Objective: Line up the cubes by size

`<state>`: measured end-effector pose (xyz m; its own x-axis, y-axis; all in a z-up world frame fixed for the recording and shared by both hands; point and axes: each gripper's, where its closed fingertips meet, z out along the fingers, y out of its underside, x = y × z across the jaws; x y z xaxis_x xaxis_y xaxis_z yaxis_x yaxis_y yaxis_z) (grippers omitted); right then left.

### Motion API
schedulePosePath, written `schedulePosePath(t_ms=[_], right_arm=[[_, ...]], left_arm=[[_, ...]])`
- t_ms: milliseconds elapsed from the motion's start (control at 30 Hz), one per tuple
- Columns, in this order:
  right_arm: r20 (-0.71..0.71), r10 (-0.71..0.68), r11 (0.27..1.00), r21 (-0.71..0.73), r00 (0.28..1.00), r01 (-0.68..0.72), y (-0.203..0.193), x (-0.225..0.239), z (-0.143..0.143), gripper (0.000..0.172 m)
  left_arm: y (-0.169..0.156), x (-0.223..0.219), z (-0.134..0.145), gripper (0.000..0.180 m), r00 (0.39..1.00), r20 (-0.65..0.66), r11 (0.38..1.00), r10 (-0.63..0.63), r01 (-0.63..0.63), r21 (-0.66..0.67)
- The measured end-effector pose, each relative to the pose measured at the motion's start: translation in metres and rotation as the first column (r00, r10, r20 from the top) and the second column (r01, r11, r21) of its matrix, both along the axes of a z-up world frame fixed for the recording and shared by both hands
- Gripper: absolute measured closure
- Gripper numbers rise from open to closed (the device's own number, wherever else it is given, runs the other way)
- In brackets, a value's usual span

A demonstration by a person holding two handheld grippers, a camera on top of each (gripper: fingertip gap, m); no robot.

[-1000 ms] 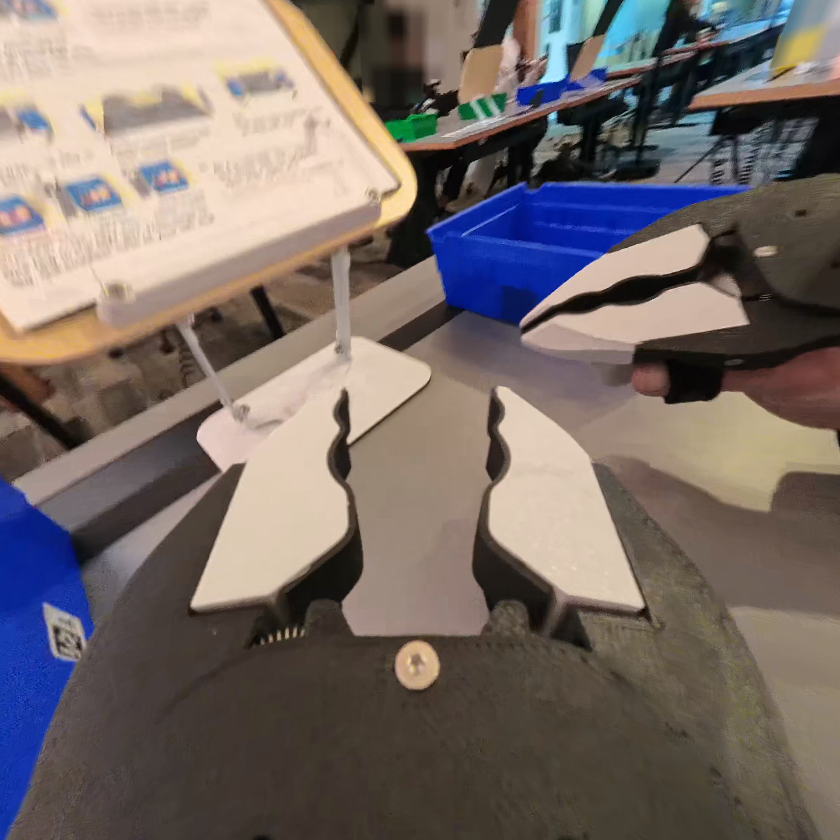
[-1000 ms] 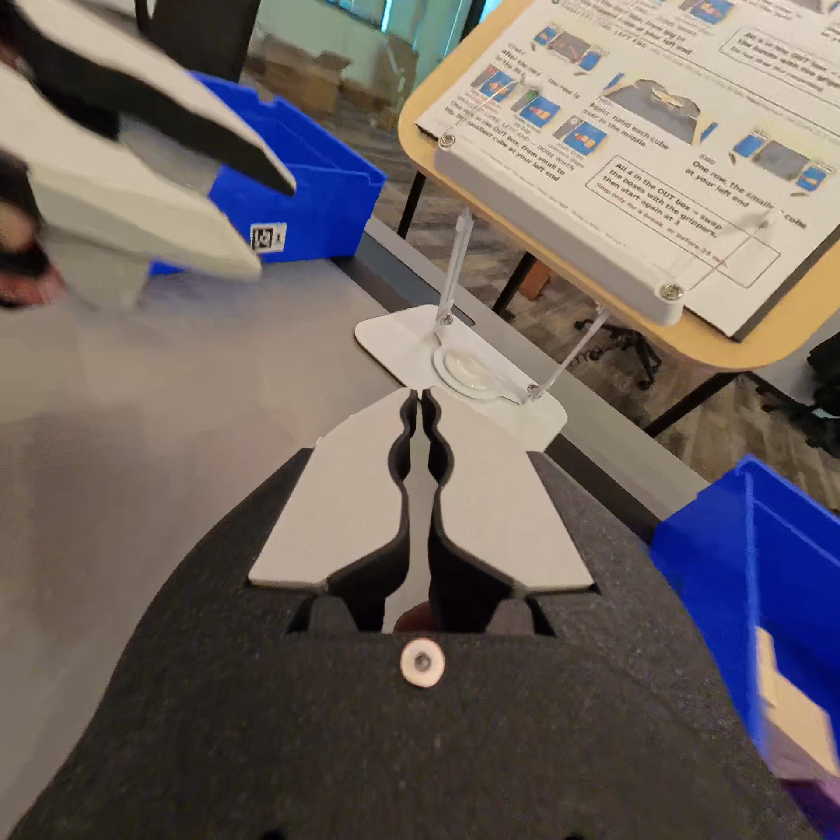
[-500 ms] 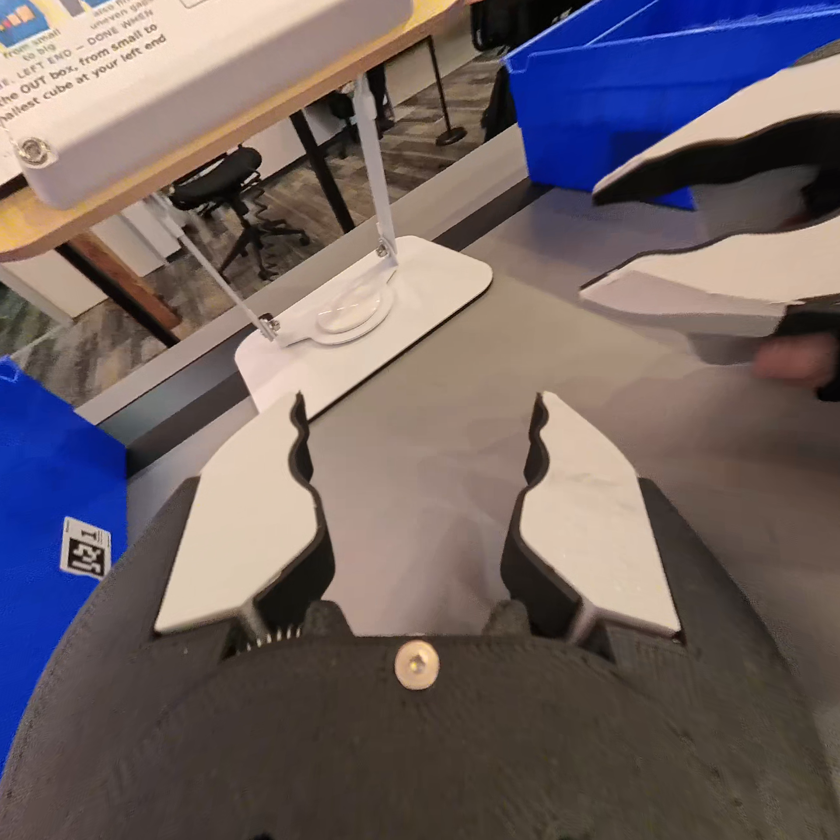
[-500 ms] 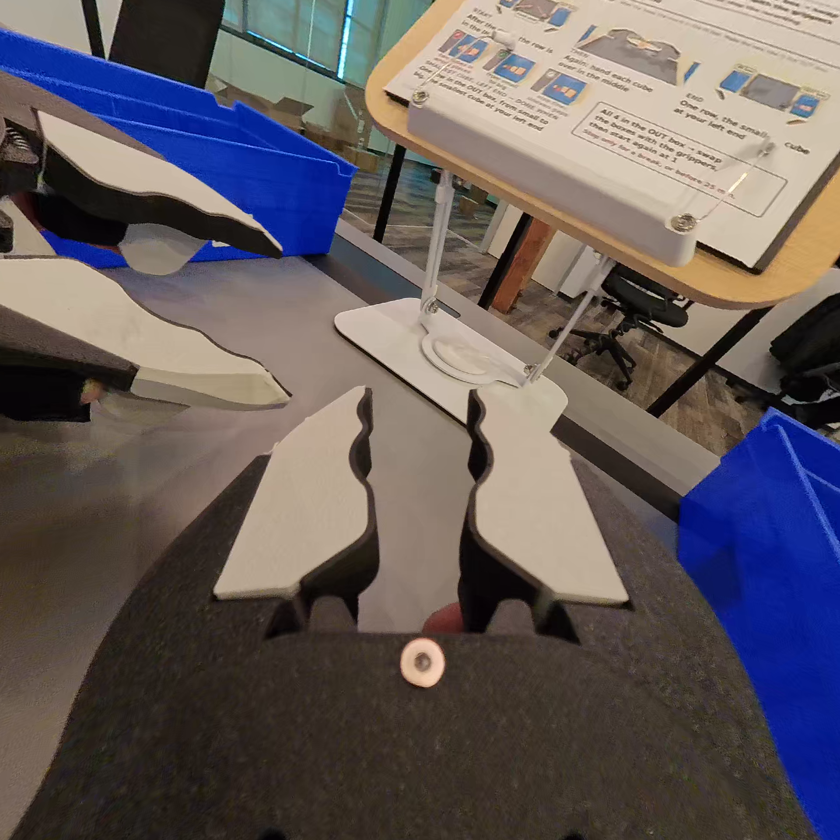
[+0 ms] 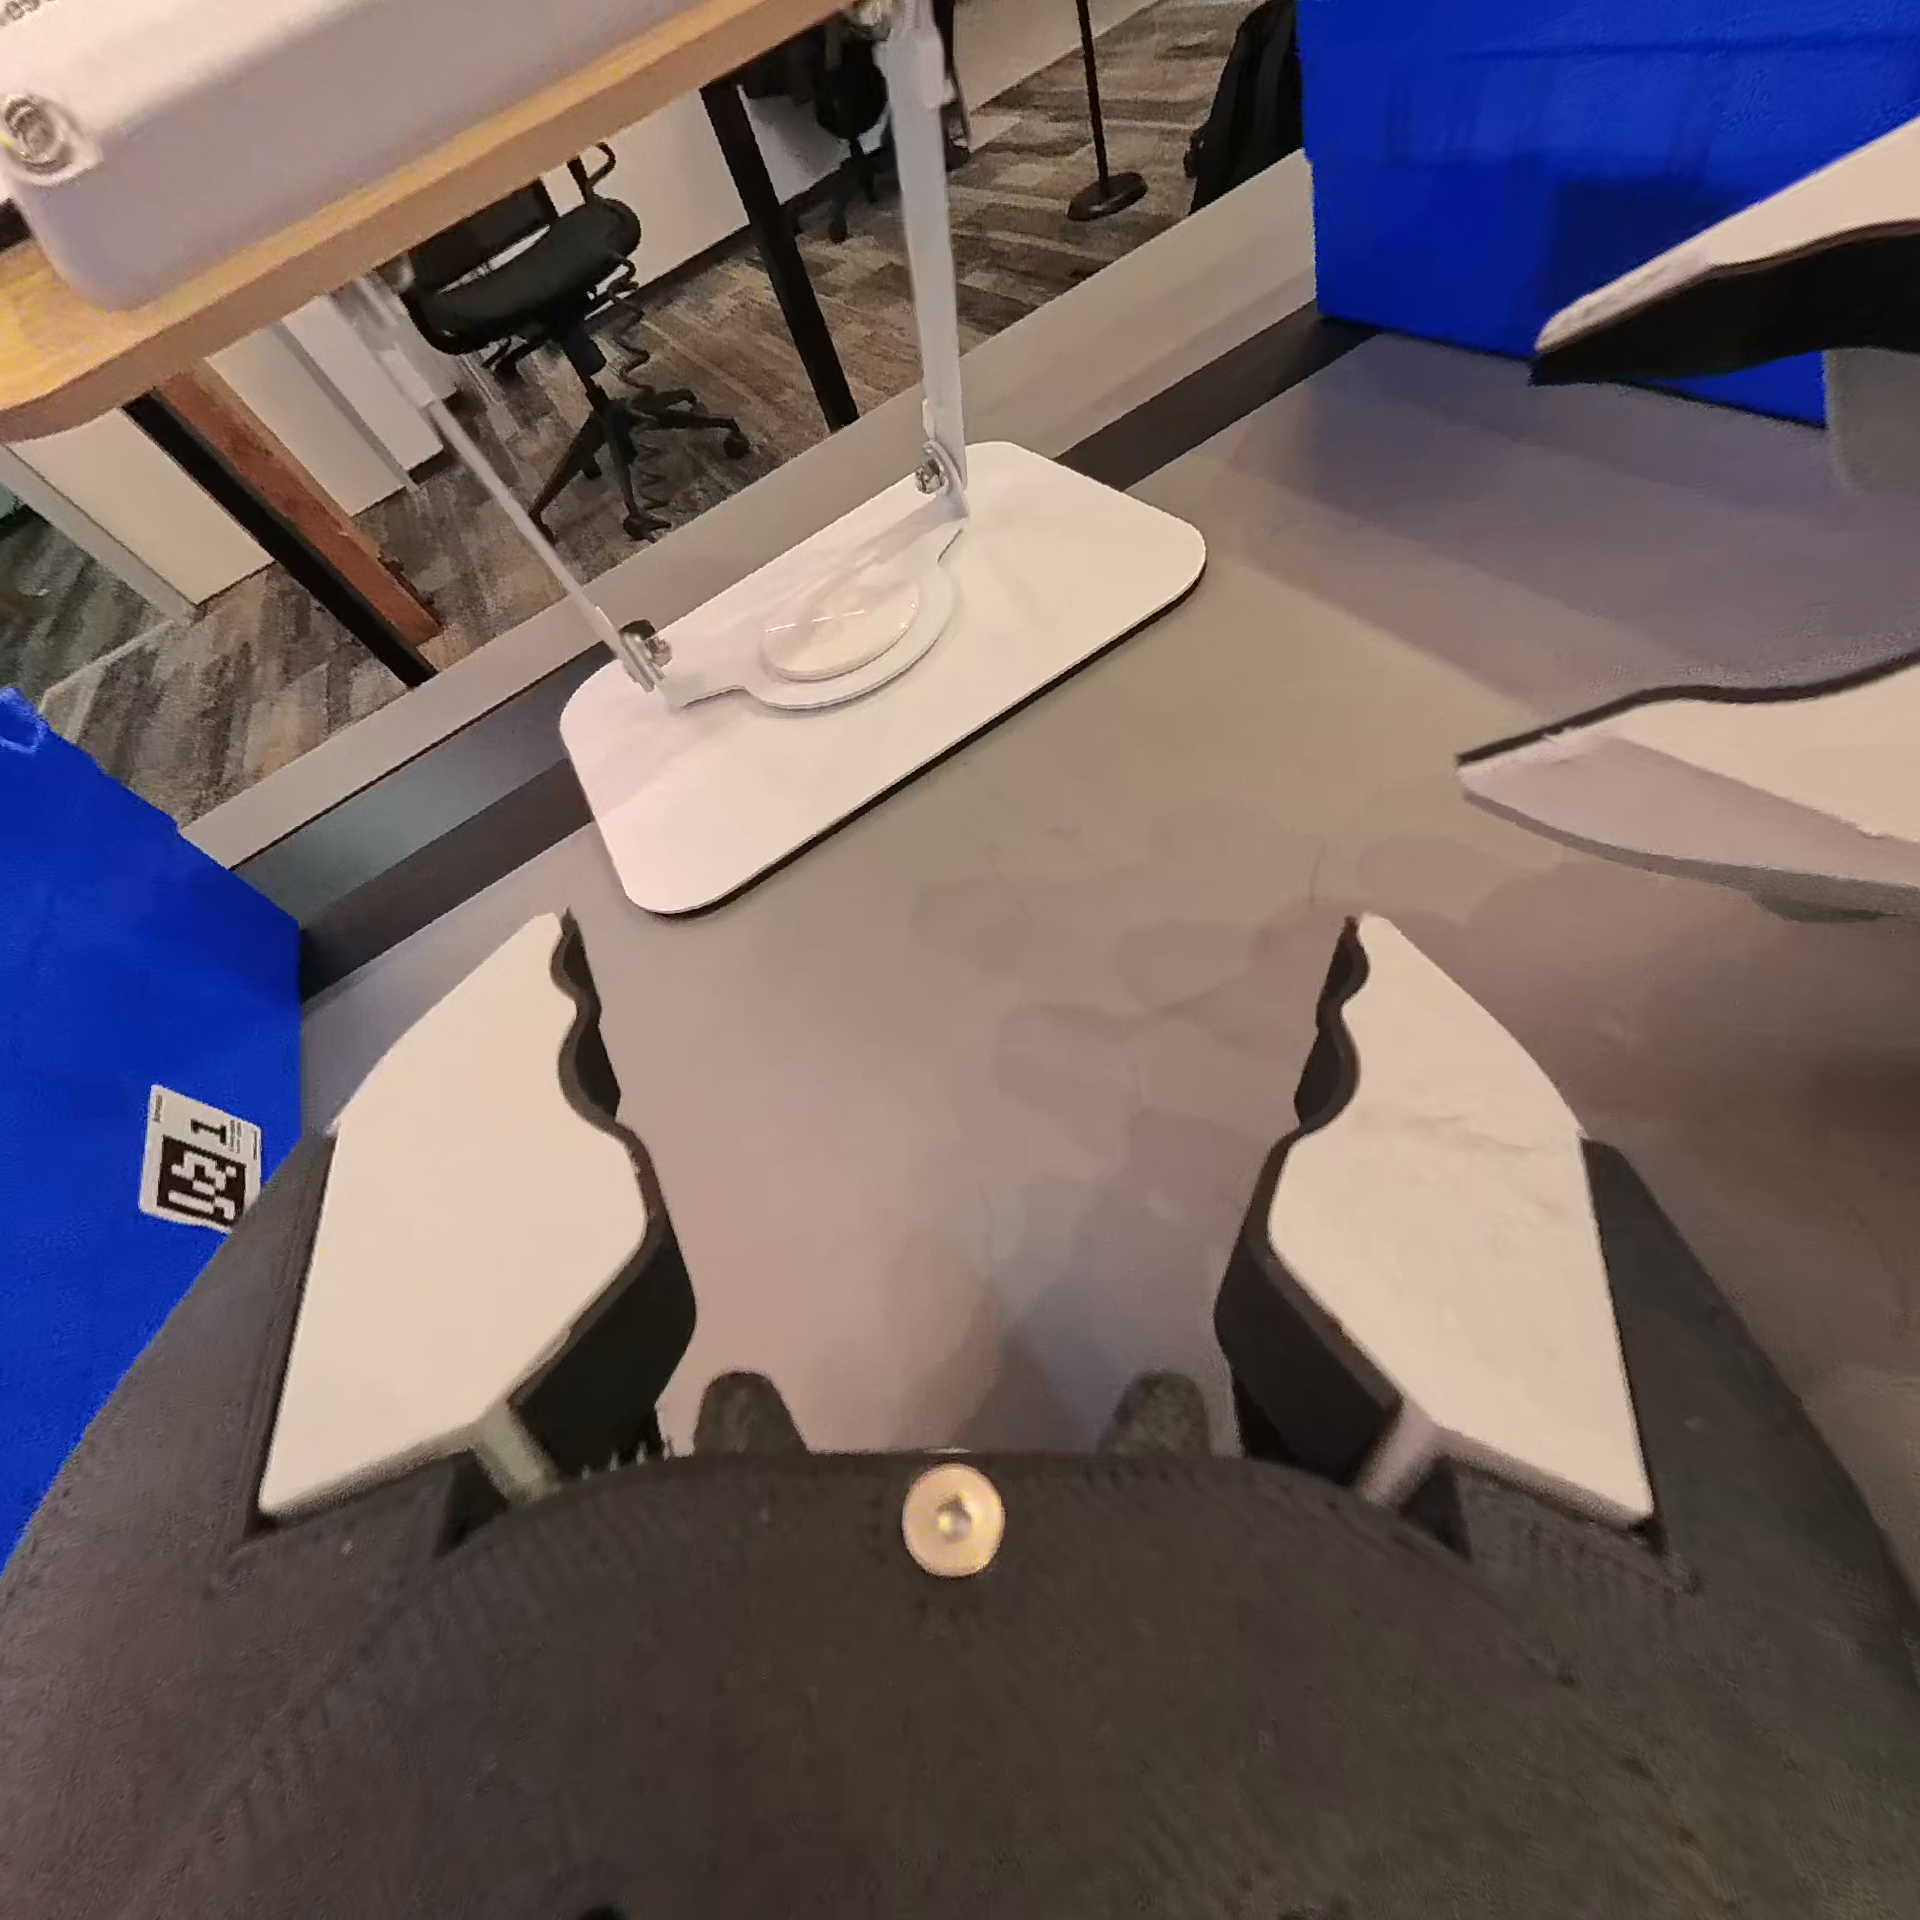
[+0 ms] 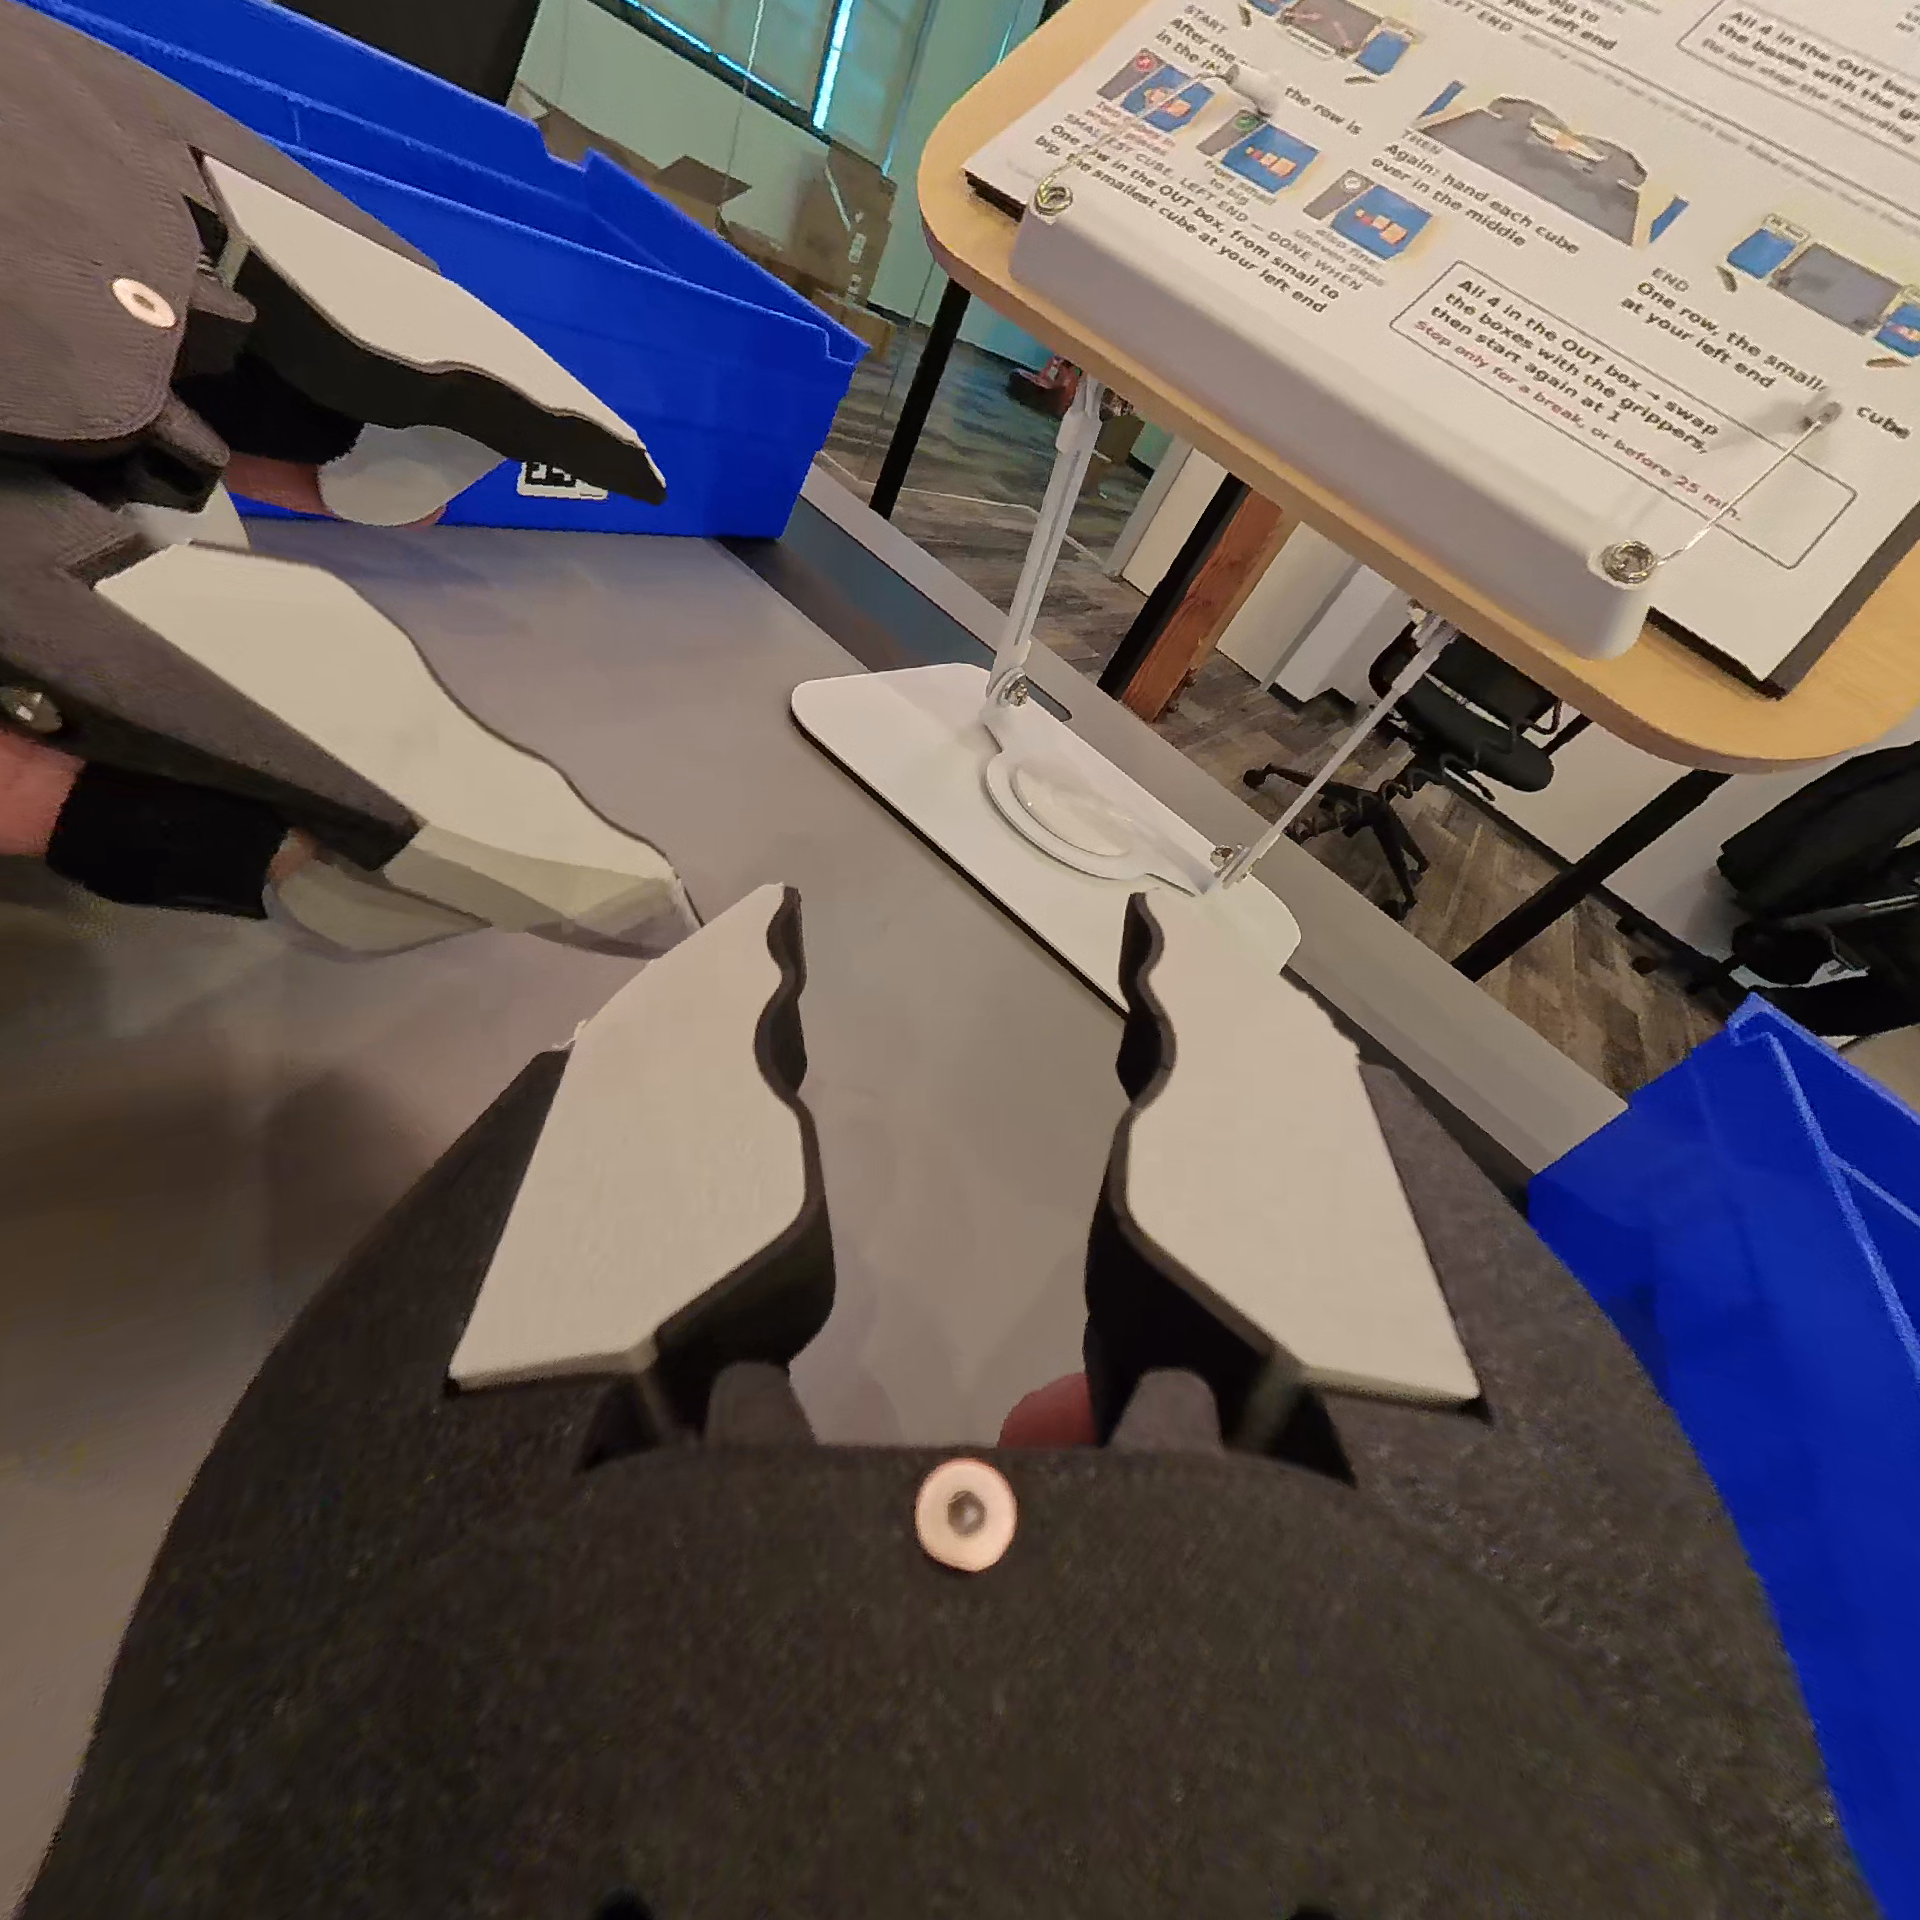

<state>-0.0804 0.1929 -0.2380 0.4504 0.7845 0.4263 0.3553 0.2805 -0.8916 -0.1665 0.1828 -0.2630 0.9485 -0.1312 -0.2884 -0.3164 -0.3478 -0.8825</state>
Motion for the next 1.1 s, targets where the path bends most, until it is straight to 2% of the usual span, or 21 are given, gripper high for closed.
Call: schedulePosePath(t_ms=[233, 433, 1100], right_arm=[[0.036, 0.013, 0.999, 0.04, 0.999, -0.015, -0.004, -0.001, -0.003, 0.118], [0.039, 0.016, 0.999, 0.039, 0.999, -0.017, -0.004, -0.002, -0.004, 0.118], [0.083, 0.044, 0.995, 0.086, 0.996, -0.052, -0.011, -0.007, -0.008, 0.122]], left_arm=[[-0.001, -0.005, 0.004, 0.063, 0.997, 0.08, 1.0, 0.0, -0.001, 0.014], [-0.001, 0.0, 0.001, 0.067, 0.999, 0.032, 1.0, -0.018, 0.018, 0.005], [-0.003, 0.011, -0.002, 0.082, 0.996, 0.013, 0.996, -0.09, 0.09, -0.014]])
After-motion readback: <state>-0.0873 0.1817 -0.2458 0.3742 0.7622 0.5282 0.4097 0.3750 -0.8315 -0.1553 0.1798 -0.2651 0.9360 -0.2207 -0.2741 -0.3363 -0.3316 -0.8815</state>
